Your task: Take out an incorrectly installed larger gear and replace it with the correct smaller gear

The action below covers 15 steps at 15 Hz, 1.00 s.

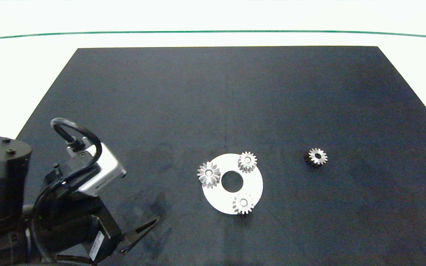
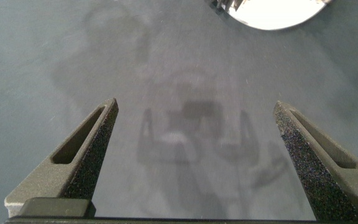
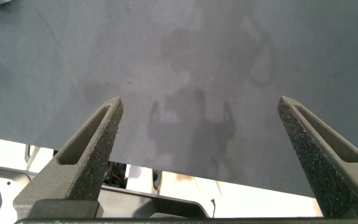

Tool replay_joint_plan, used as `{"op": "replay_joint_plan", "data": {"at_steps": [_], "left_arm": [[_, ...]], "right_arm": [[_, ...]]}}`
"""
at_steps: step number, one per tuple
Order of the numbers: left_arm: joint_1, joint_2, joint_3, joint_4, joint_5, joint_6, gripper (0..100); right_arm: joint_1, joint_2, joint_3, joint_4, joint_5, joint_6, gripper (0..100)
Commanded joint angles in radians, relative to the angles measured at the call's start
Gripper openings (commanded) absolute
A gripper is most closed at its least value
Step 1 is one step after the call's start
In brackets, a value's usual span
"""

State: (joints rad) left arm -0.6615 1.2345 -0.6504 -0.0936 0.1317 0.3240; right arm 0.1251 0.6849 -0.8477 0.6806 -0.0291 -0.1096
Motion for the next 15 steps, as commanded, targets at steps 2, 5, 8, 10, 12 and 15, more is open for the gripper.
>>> {"op": "replay_joint_plan", "data": {"at_steps": [2, 5, 8, 10, 12, 15], "left_arm": [[-0.021, 0.126, -0.077, -0.011, 0.031, 0.000, 100], [-0.038, 0.161, -0.126, -0.008, 0.031, -0.002, 100], [-0.053, 0.211, -0.153, -0.012, 0.043, -0.005, 100], [-0.076, 0.252, -0.181, -0.012, 0.062, -0.017, 100], [-0.095, 0.286, -0.213, -0.011, 0.072, -0.023, 100], [-0.119, 0.341, -0.250, -0.009, 0.072, -0.040, 100]], "right_arm": [[0.011, -0.010, 0.010, 0.004, 0.002, -0.001, 100], [0.011, -0.015, 0.022, 0.004, 0.003, -0.001, 100], [0.011, -0.016, 0.022, 0.004, 0.003, -0.001, 100], [0.011, -0.016, 0.022, 0.004, 0.005, -0.001, 100], [0.011, -0.021, 0.022, 0.004, 0.005, -0.001, 100], [0.013, -0.021, 0.027, 0.004, 0.005, -0.001, 100]]}}
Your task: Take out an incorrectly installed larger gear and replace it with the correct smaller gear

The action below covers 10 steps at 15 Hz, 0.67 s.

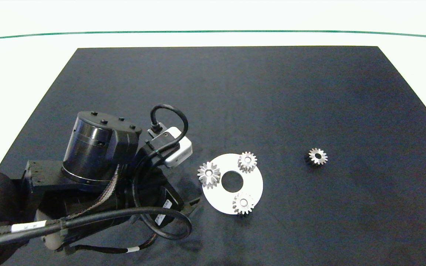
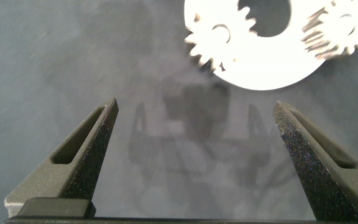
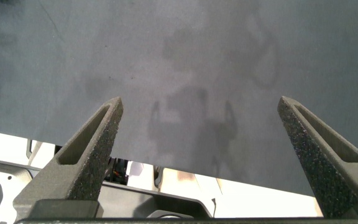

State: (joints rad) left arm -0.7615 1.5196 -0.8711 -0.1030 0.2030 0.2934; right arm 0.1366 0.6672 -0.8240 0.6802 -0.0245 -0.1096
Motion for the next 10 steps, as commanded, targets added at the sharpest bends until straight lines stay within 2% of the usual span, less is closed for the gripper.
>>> {"op": "replay_joint_plan", "data": {"at_steps": [1, 3, 6, 10], "left_arm": [[-0.021, 0.068, -0.036, -0.001, 0.003, -0.013, 100], [-0.027, 0.099, -0.049, -0.004, 0.004, -0.017, 100], [-0.033, 0.136, -0.097, -0.004, 0.004, -0.046, 100], [-0.050, 0.175, -0.140, -0.001, 0.012, -0.051, 100]], "right_arm": [[0.001, -0.005, 0.008, 0.004, 0.000, -0.001, 100], [0.001, -0.009, 0.017, 0.002, 0.001, 0.001, 100], [0.001, -0.018, 0.020, 0.002, 0.001, -0.001, 100], [0.003, -0.020, 0.019, 0.002, 0.003, -0.001, 100]]}}
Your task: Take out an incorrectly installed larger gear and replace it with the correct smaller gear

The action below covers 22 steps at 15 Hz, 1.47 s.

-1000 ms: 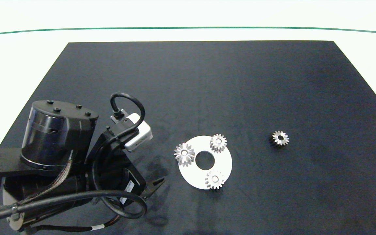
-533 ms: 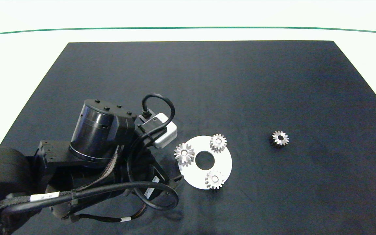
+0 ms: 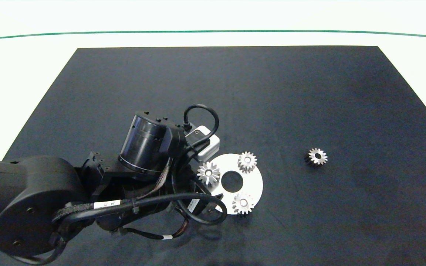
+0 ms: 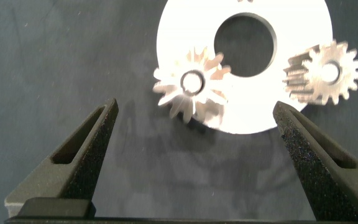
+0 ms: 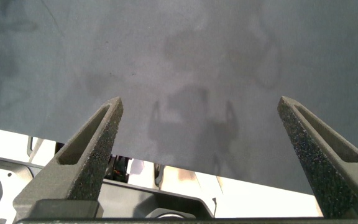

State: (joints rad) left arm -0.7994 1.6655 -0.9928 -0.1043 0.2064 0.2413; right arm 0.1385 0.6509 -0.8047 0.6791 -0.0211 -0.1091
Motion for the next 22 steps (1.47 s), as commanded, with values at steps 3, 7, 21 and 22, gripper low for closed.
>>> {"op": "replay_joint_plan", "data": {"at_steps": [3, 7, 21, 22], "left_arm": [[-0.031, 0.051, -0.029, -0.005, 0.038, -0.005, 100], [-0.031, 0.079, -0.064, -0.005, 0.044, -0.007, 100], [-0.031, 0.129, -0.093, -0.008, 0.059, -0.031, 95], [-0.031, 0.134, -0.095, -0.008, 0.061, -0.031, 92]], "right_arm": [[0.001, -0.008, -0.001, 0.003, 0.000, -0.001, 100], [0.000, -0.013, -0.002, 0.003, 0.000, -0.001, 100], [0.000, -0.022, -0.005, 0.002, -0.002, -0.001, 100], [0.000, -0.022, -0.005, 0.002, -0.002, -0.001, 100]]}}
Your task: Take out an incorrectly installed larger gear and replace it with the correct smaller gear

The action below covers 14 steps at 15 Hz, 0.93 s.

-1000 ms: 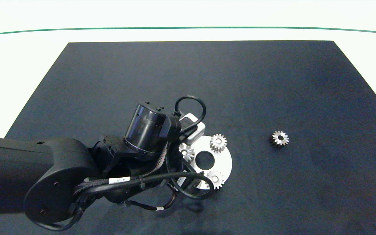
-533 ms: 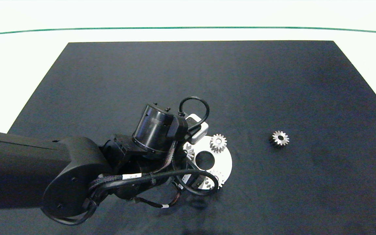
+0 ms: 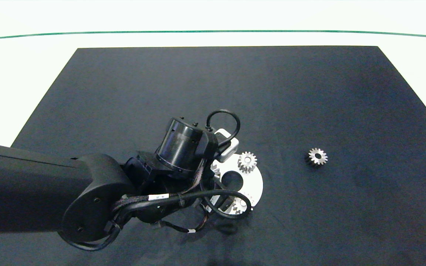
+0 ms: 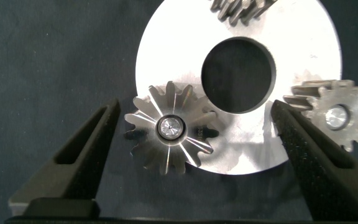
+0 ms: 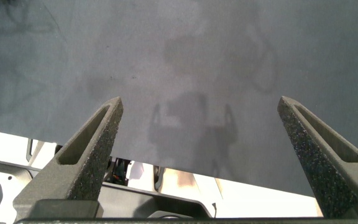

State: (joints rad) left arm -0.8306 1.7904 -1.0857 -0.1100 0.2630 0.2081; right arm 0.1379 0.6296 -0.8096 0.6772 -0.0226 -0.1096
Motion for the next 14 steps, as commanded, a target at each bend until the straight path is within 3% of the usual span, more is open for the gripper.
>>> {"op": "replay_joint_plan", "data": {"at_steps": [1, 14], "left_arm": [[0.002, 0.012, 0.000, -0.010, 0.004, 0.002, 90], [0.002, 0.018, 0.000, -0.013, 0.004, 0.002, 65]], "right_arm": [[0.000, -0.001, 0.000, 0.002, 0.000, -0.001, 100], [0.000, -0.001, 0.000, -0.001, 0.000, -0.001, 100]]}}
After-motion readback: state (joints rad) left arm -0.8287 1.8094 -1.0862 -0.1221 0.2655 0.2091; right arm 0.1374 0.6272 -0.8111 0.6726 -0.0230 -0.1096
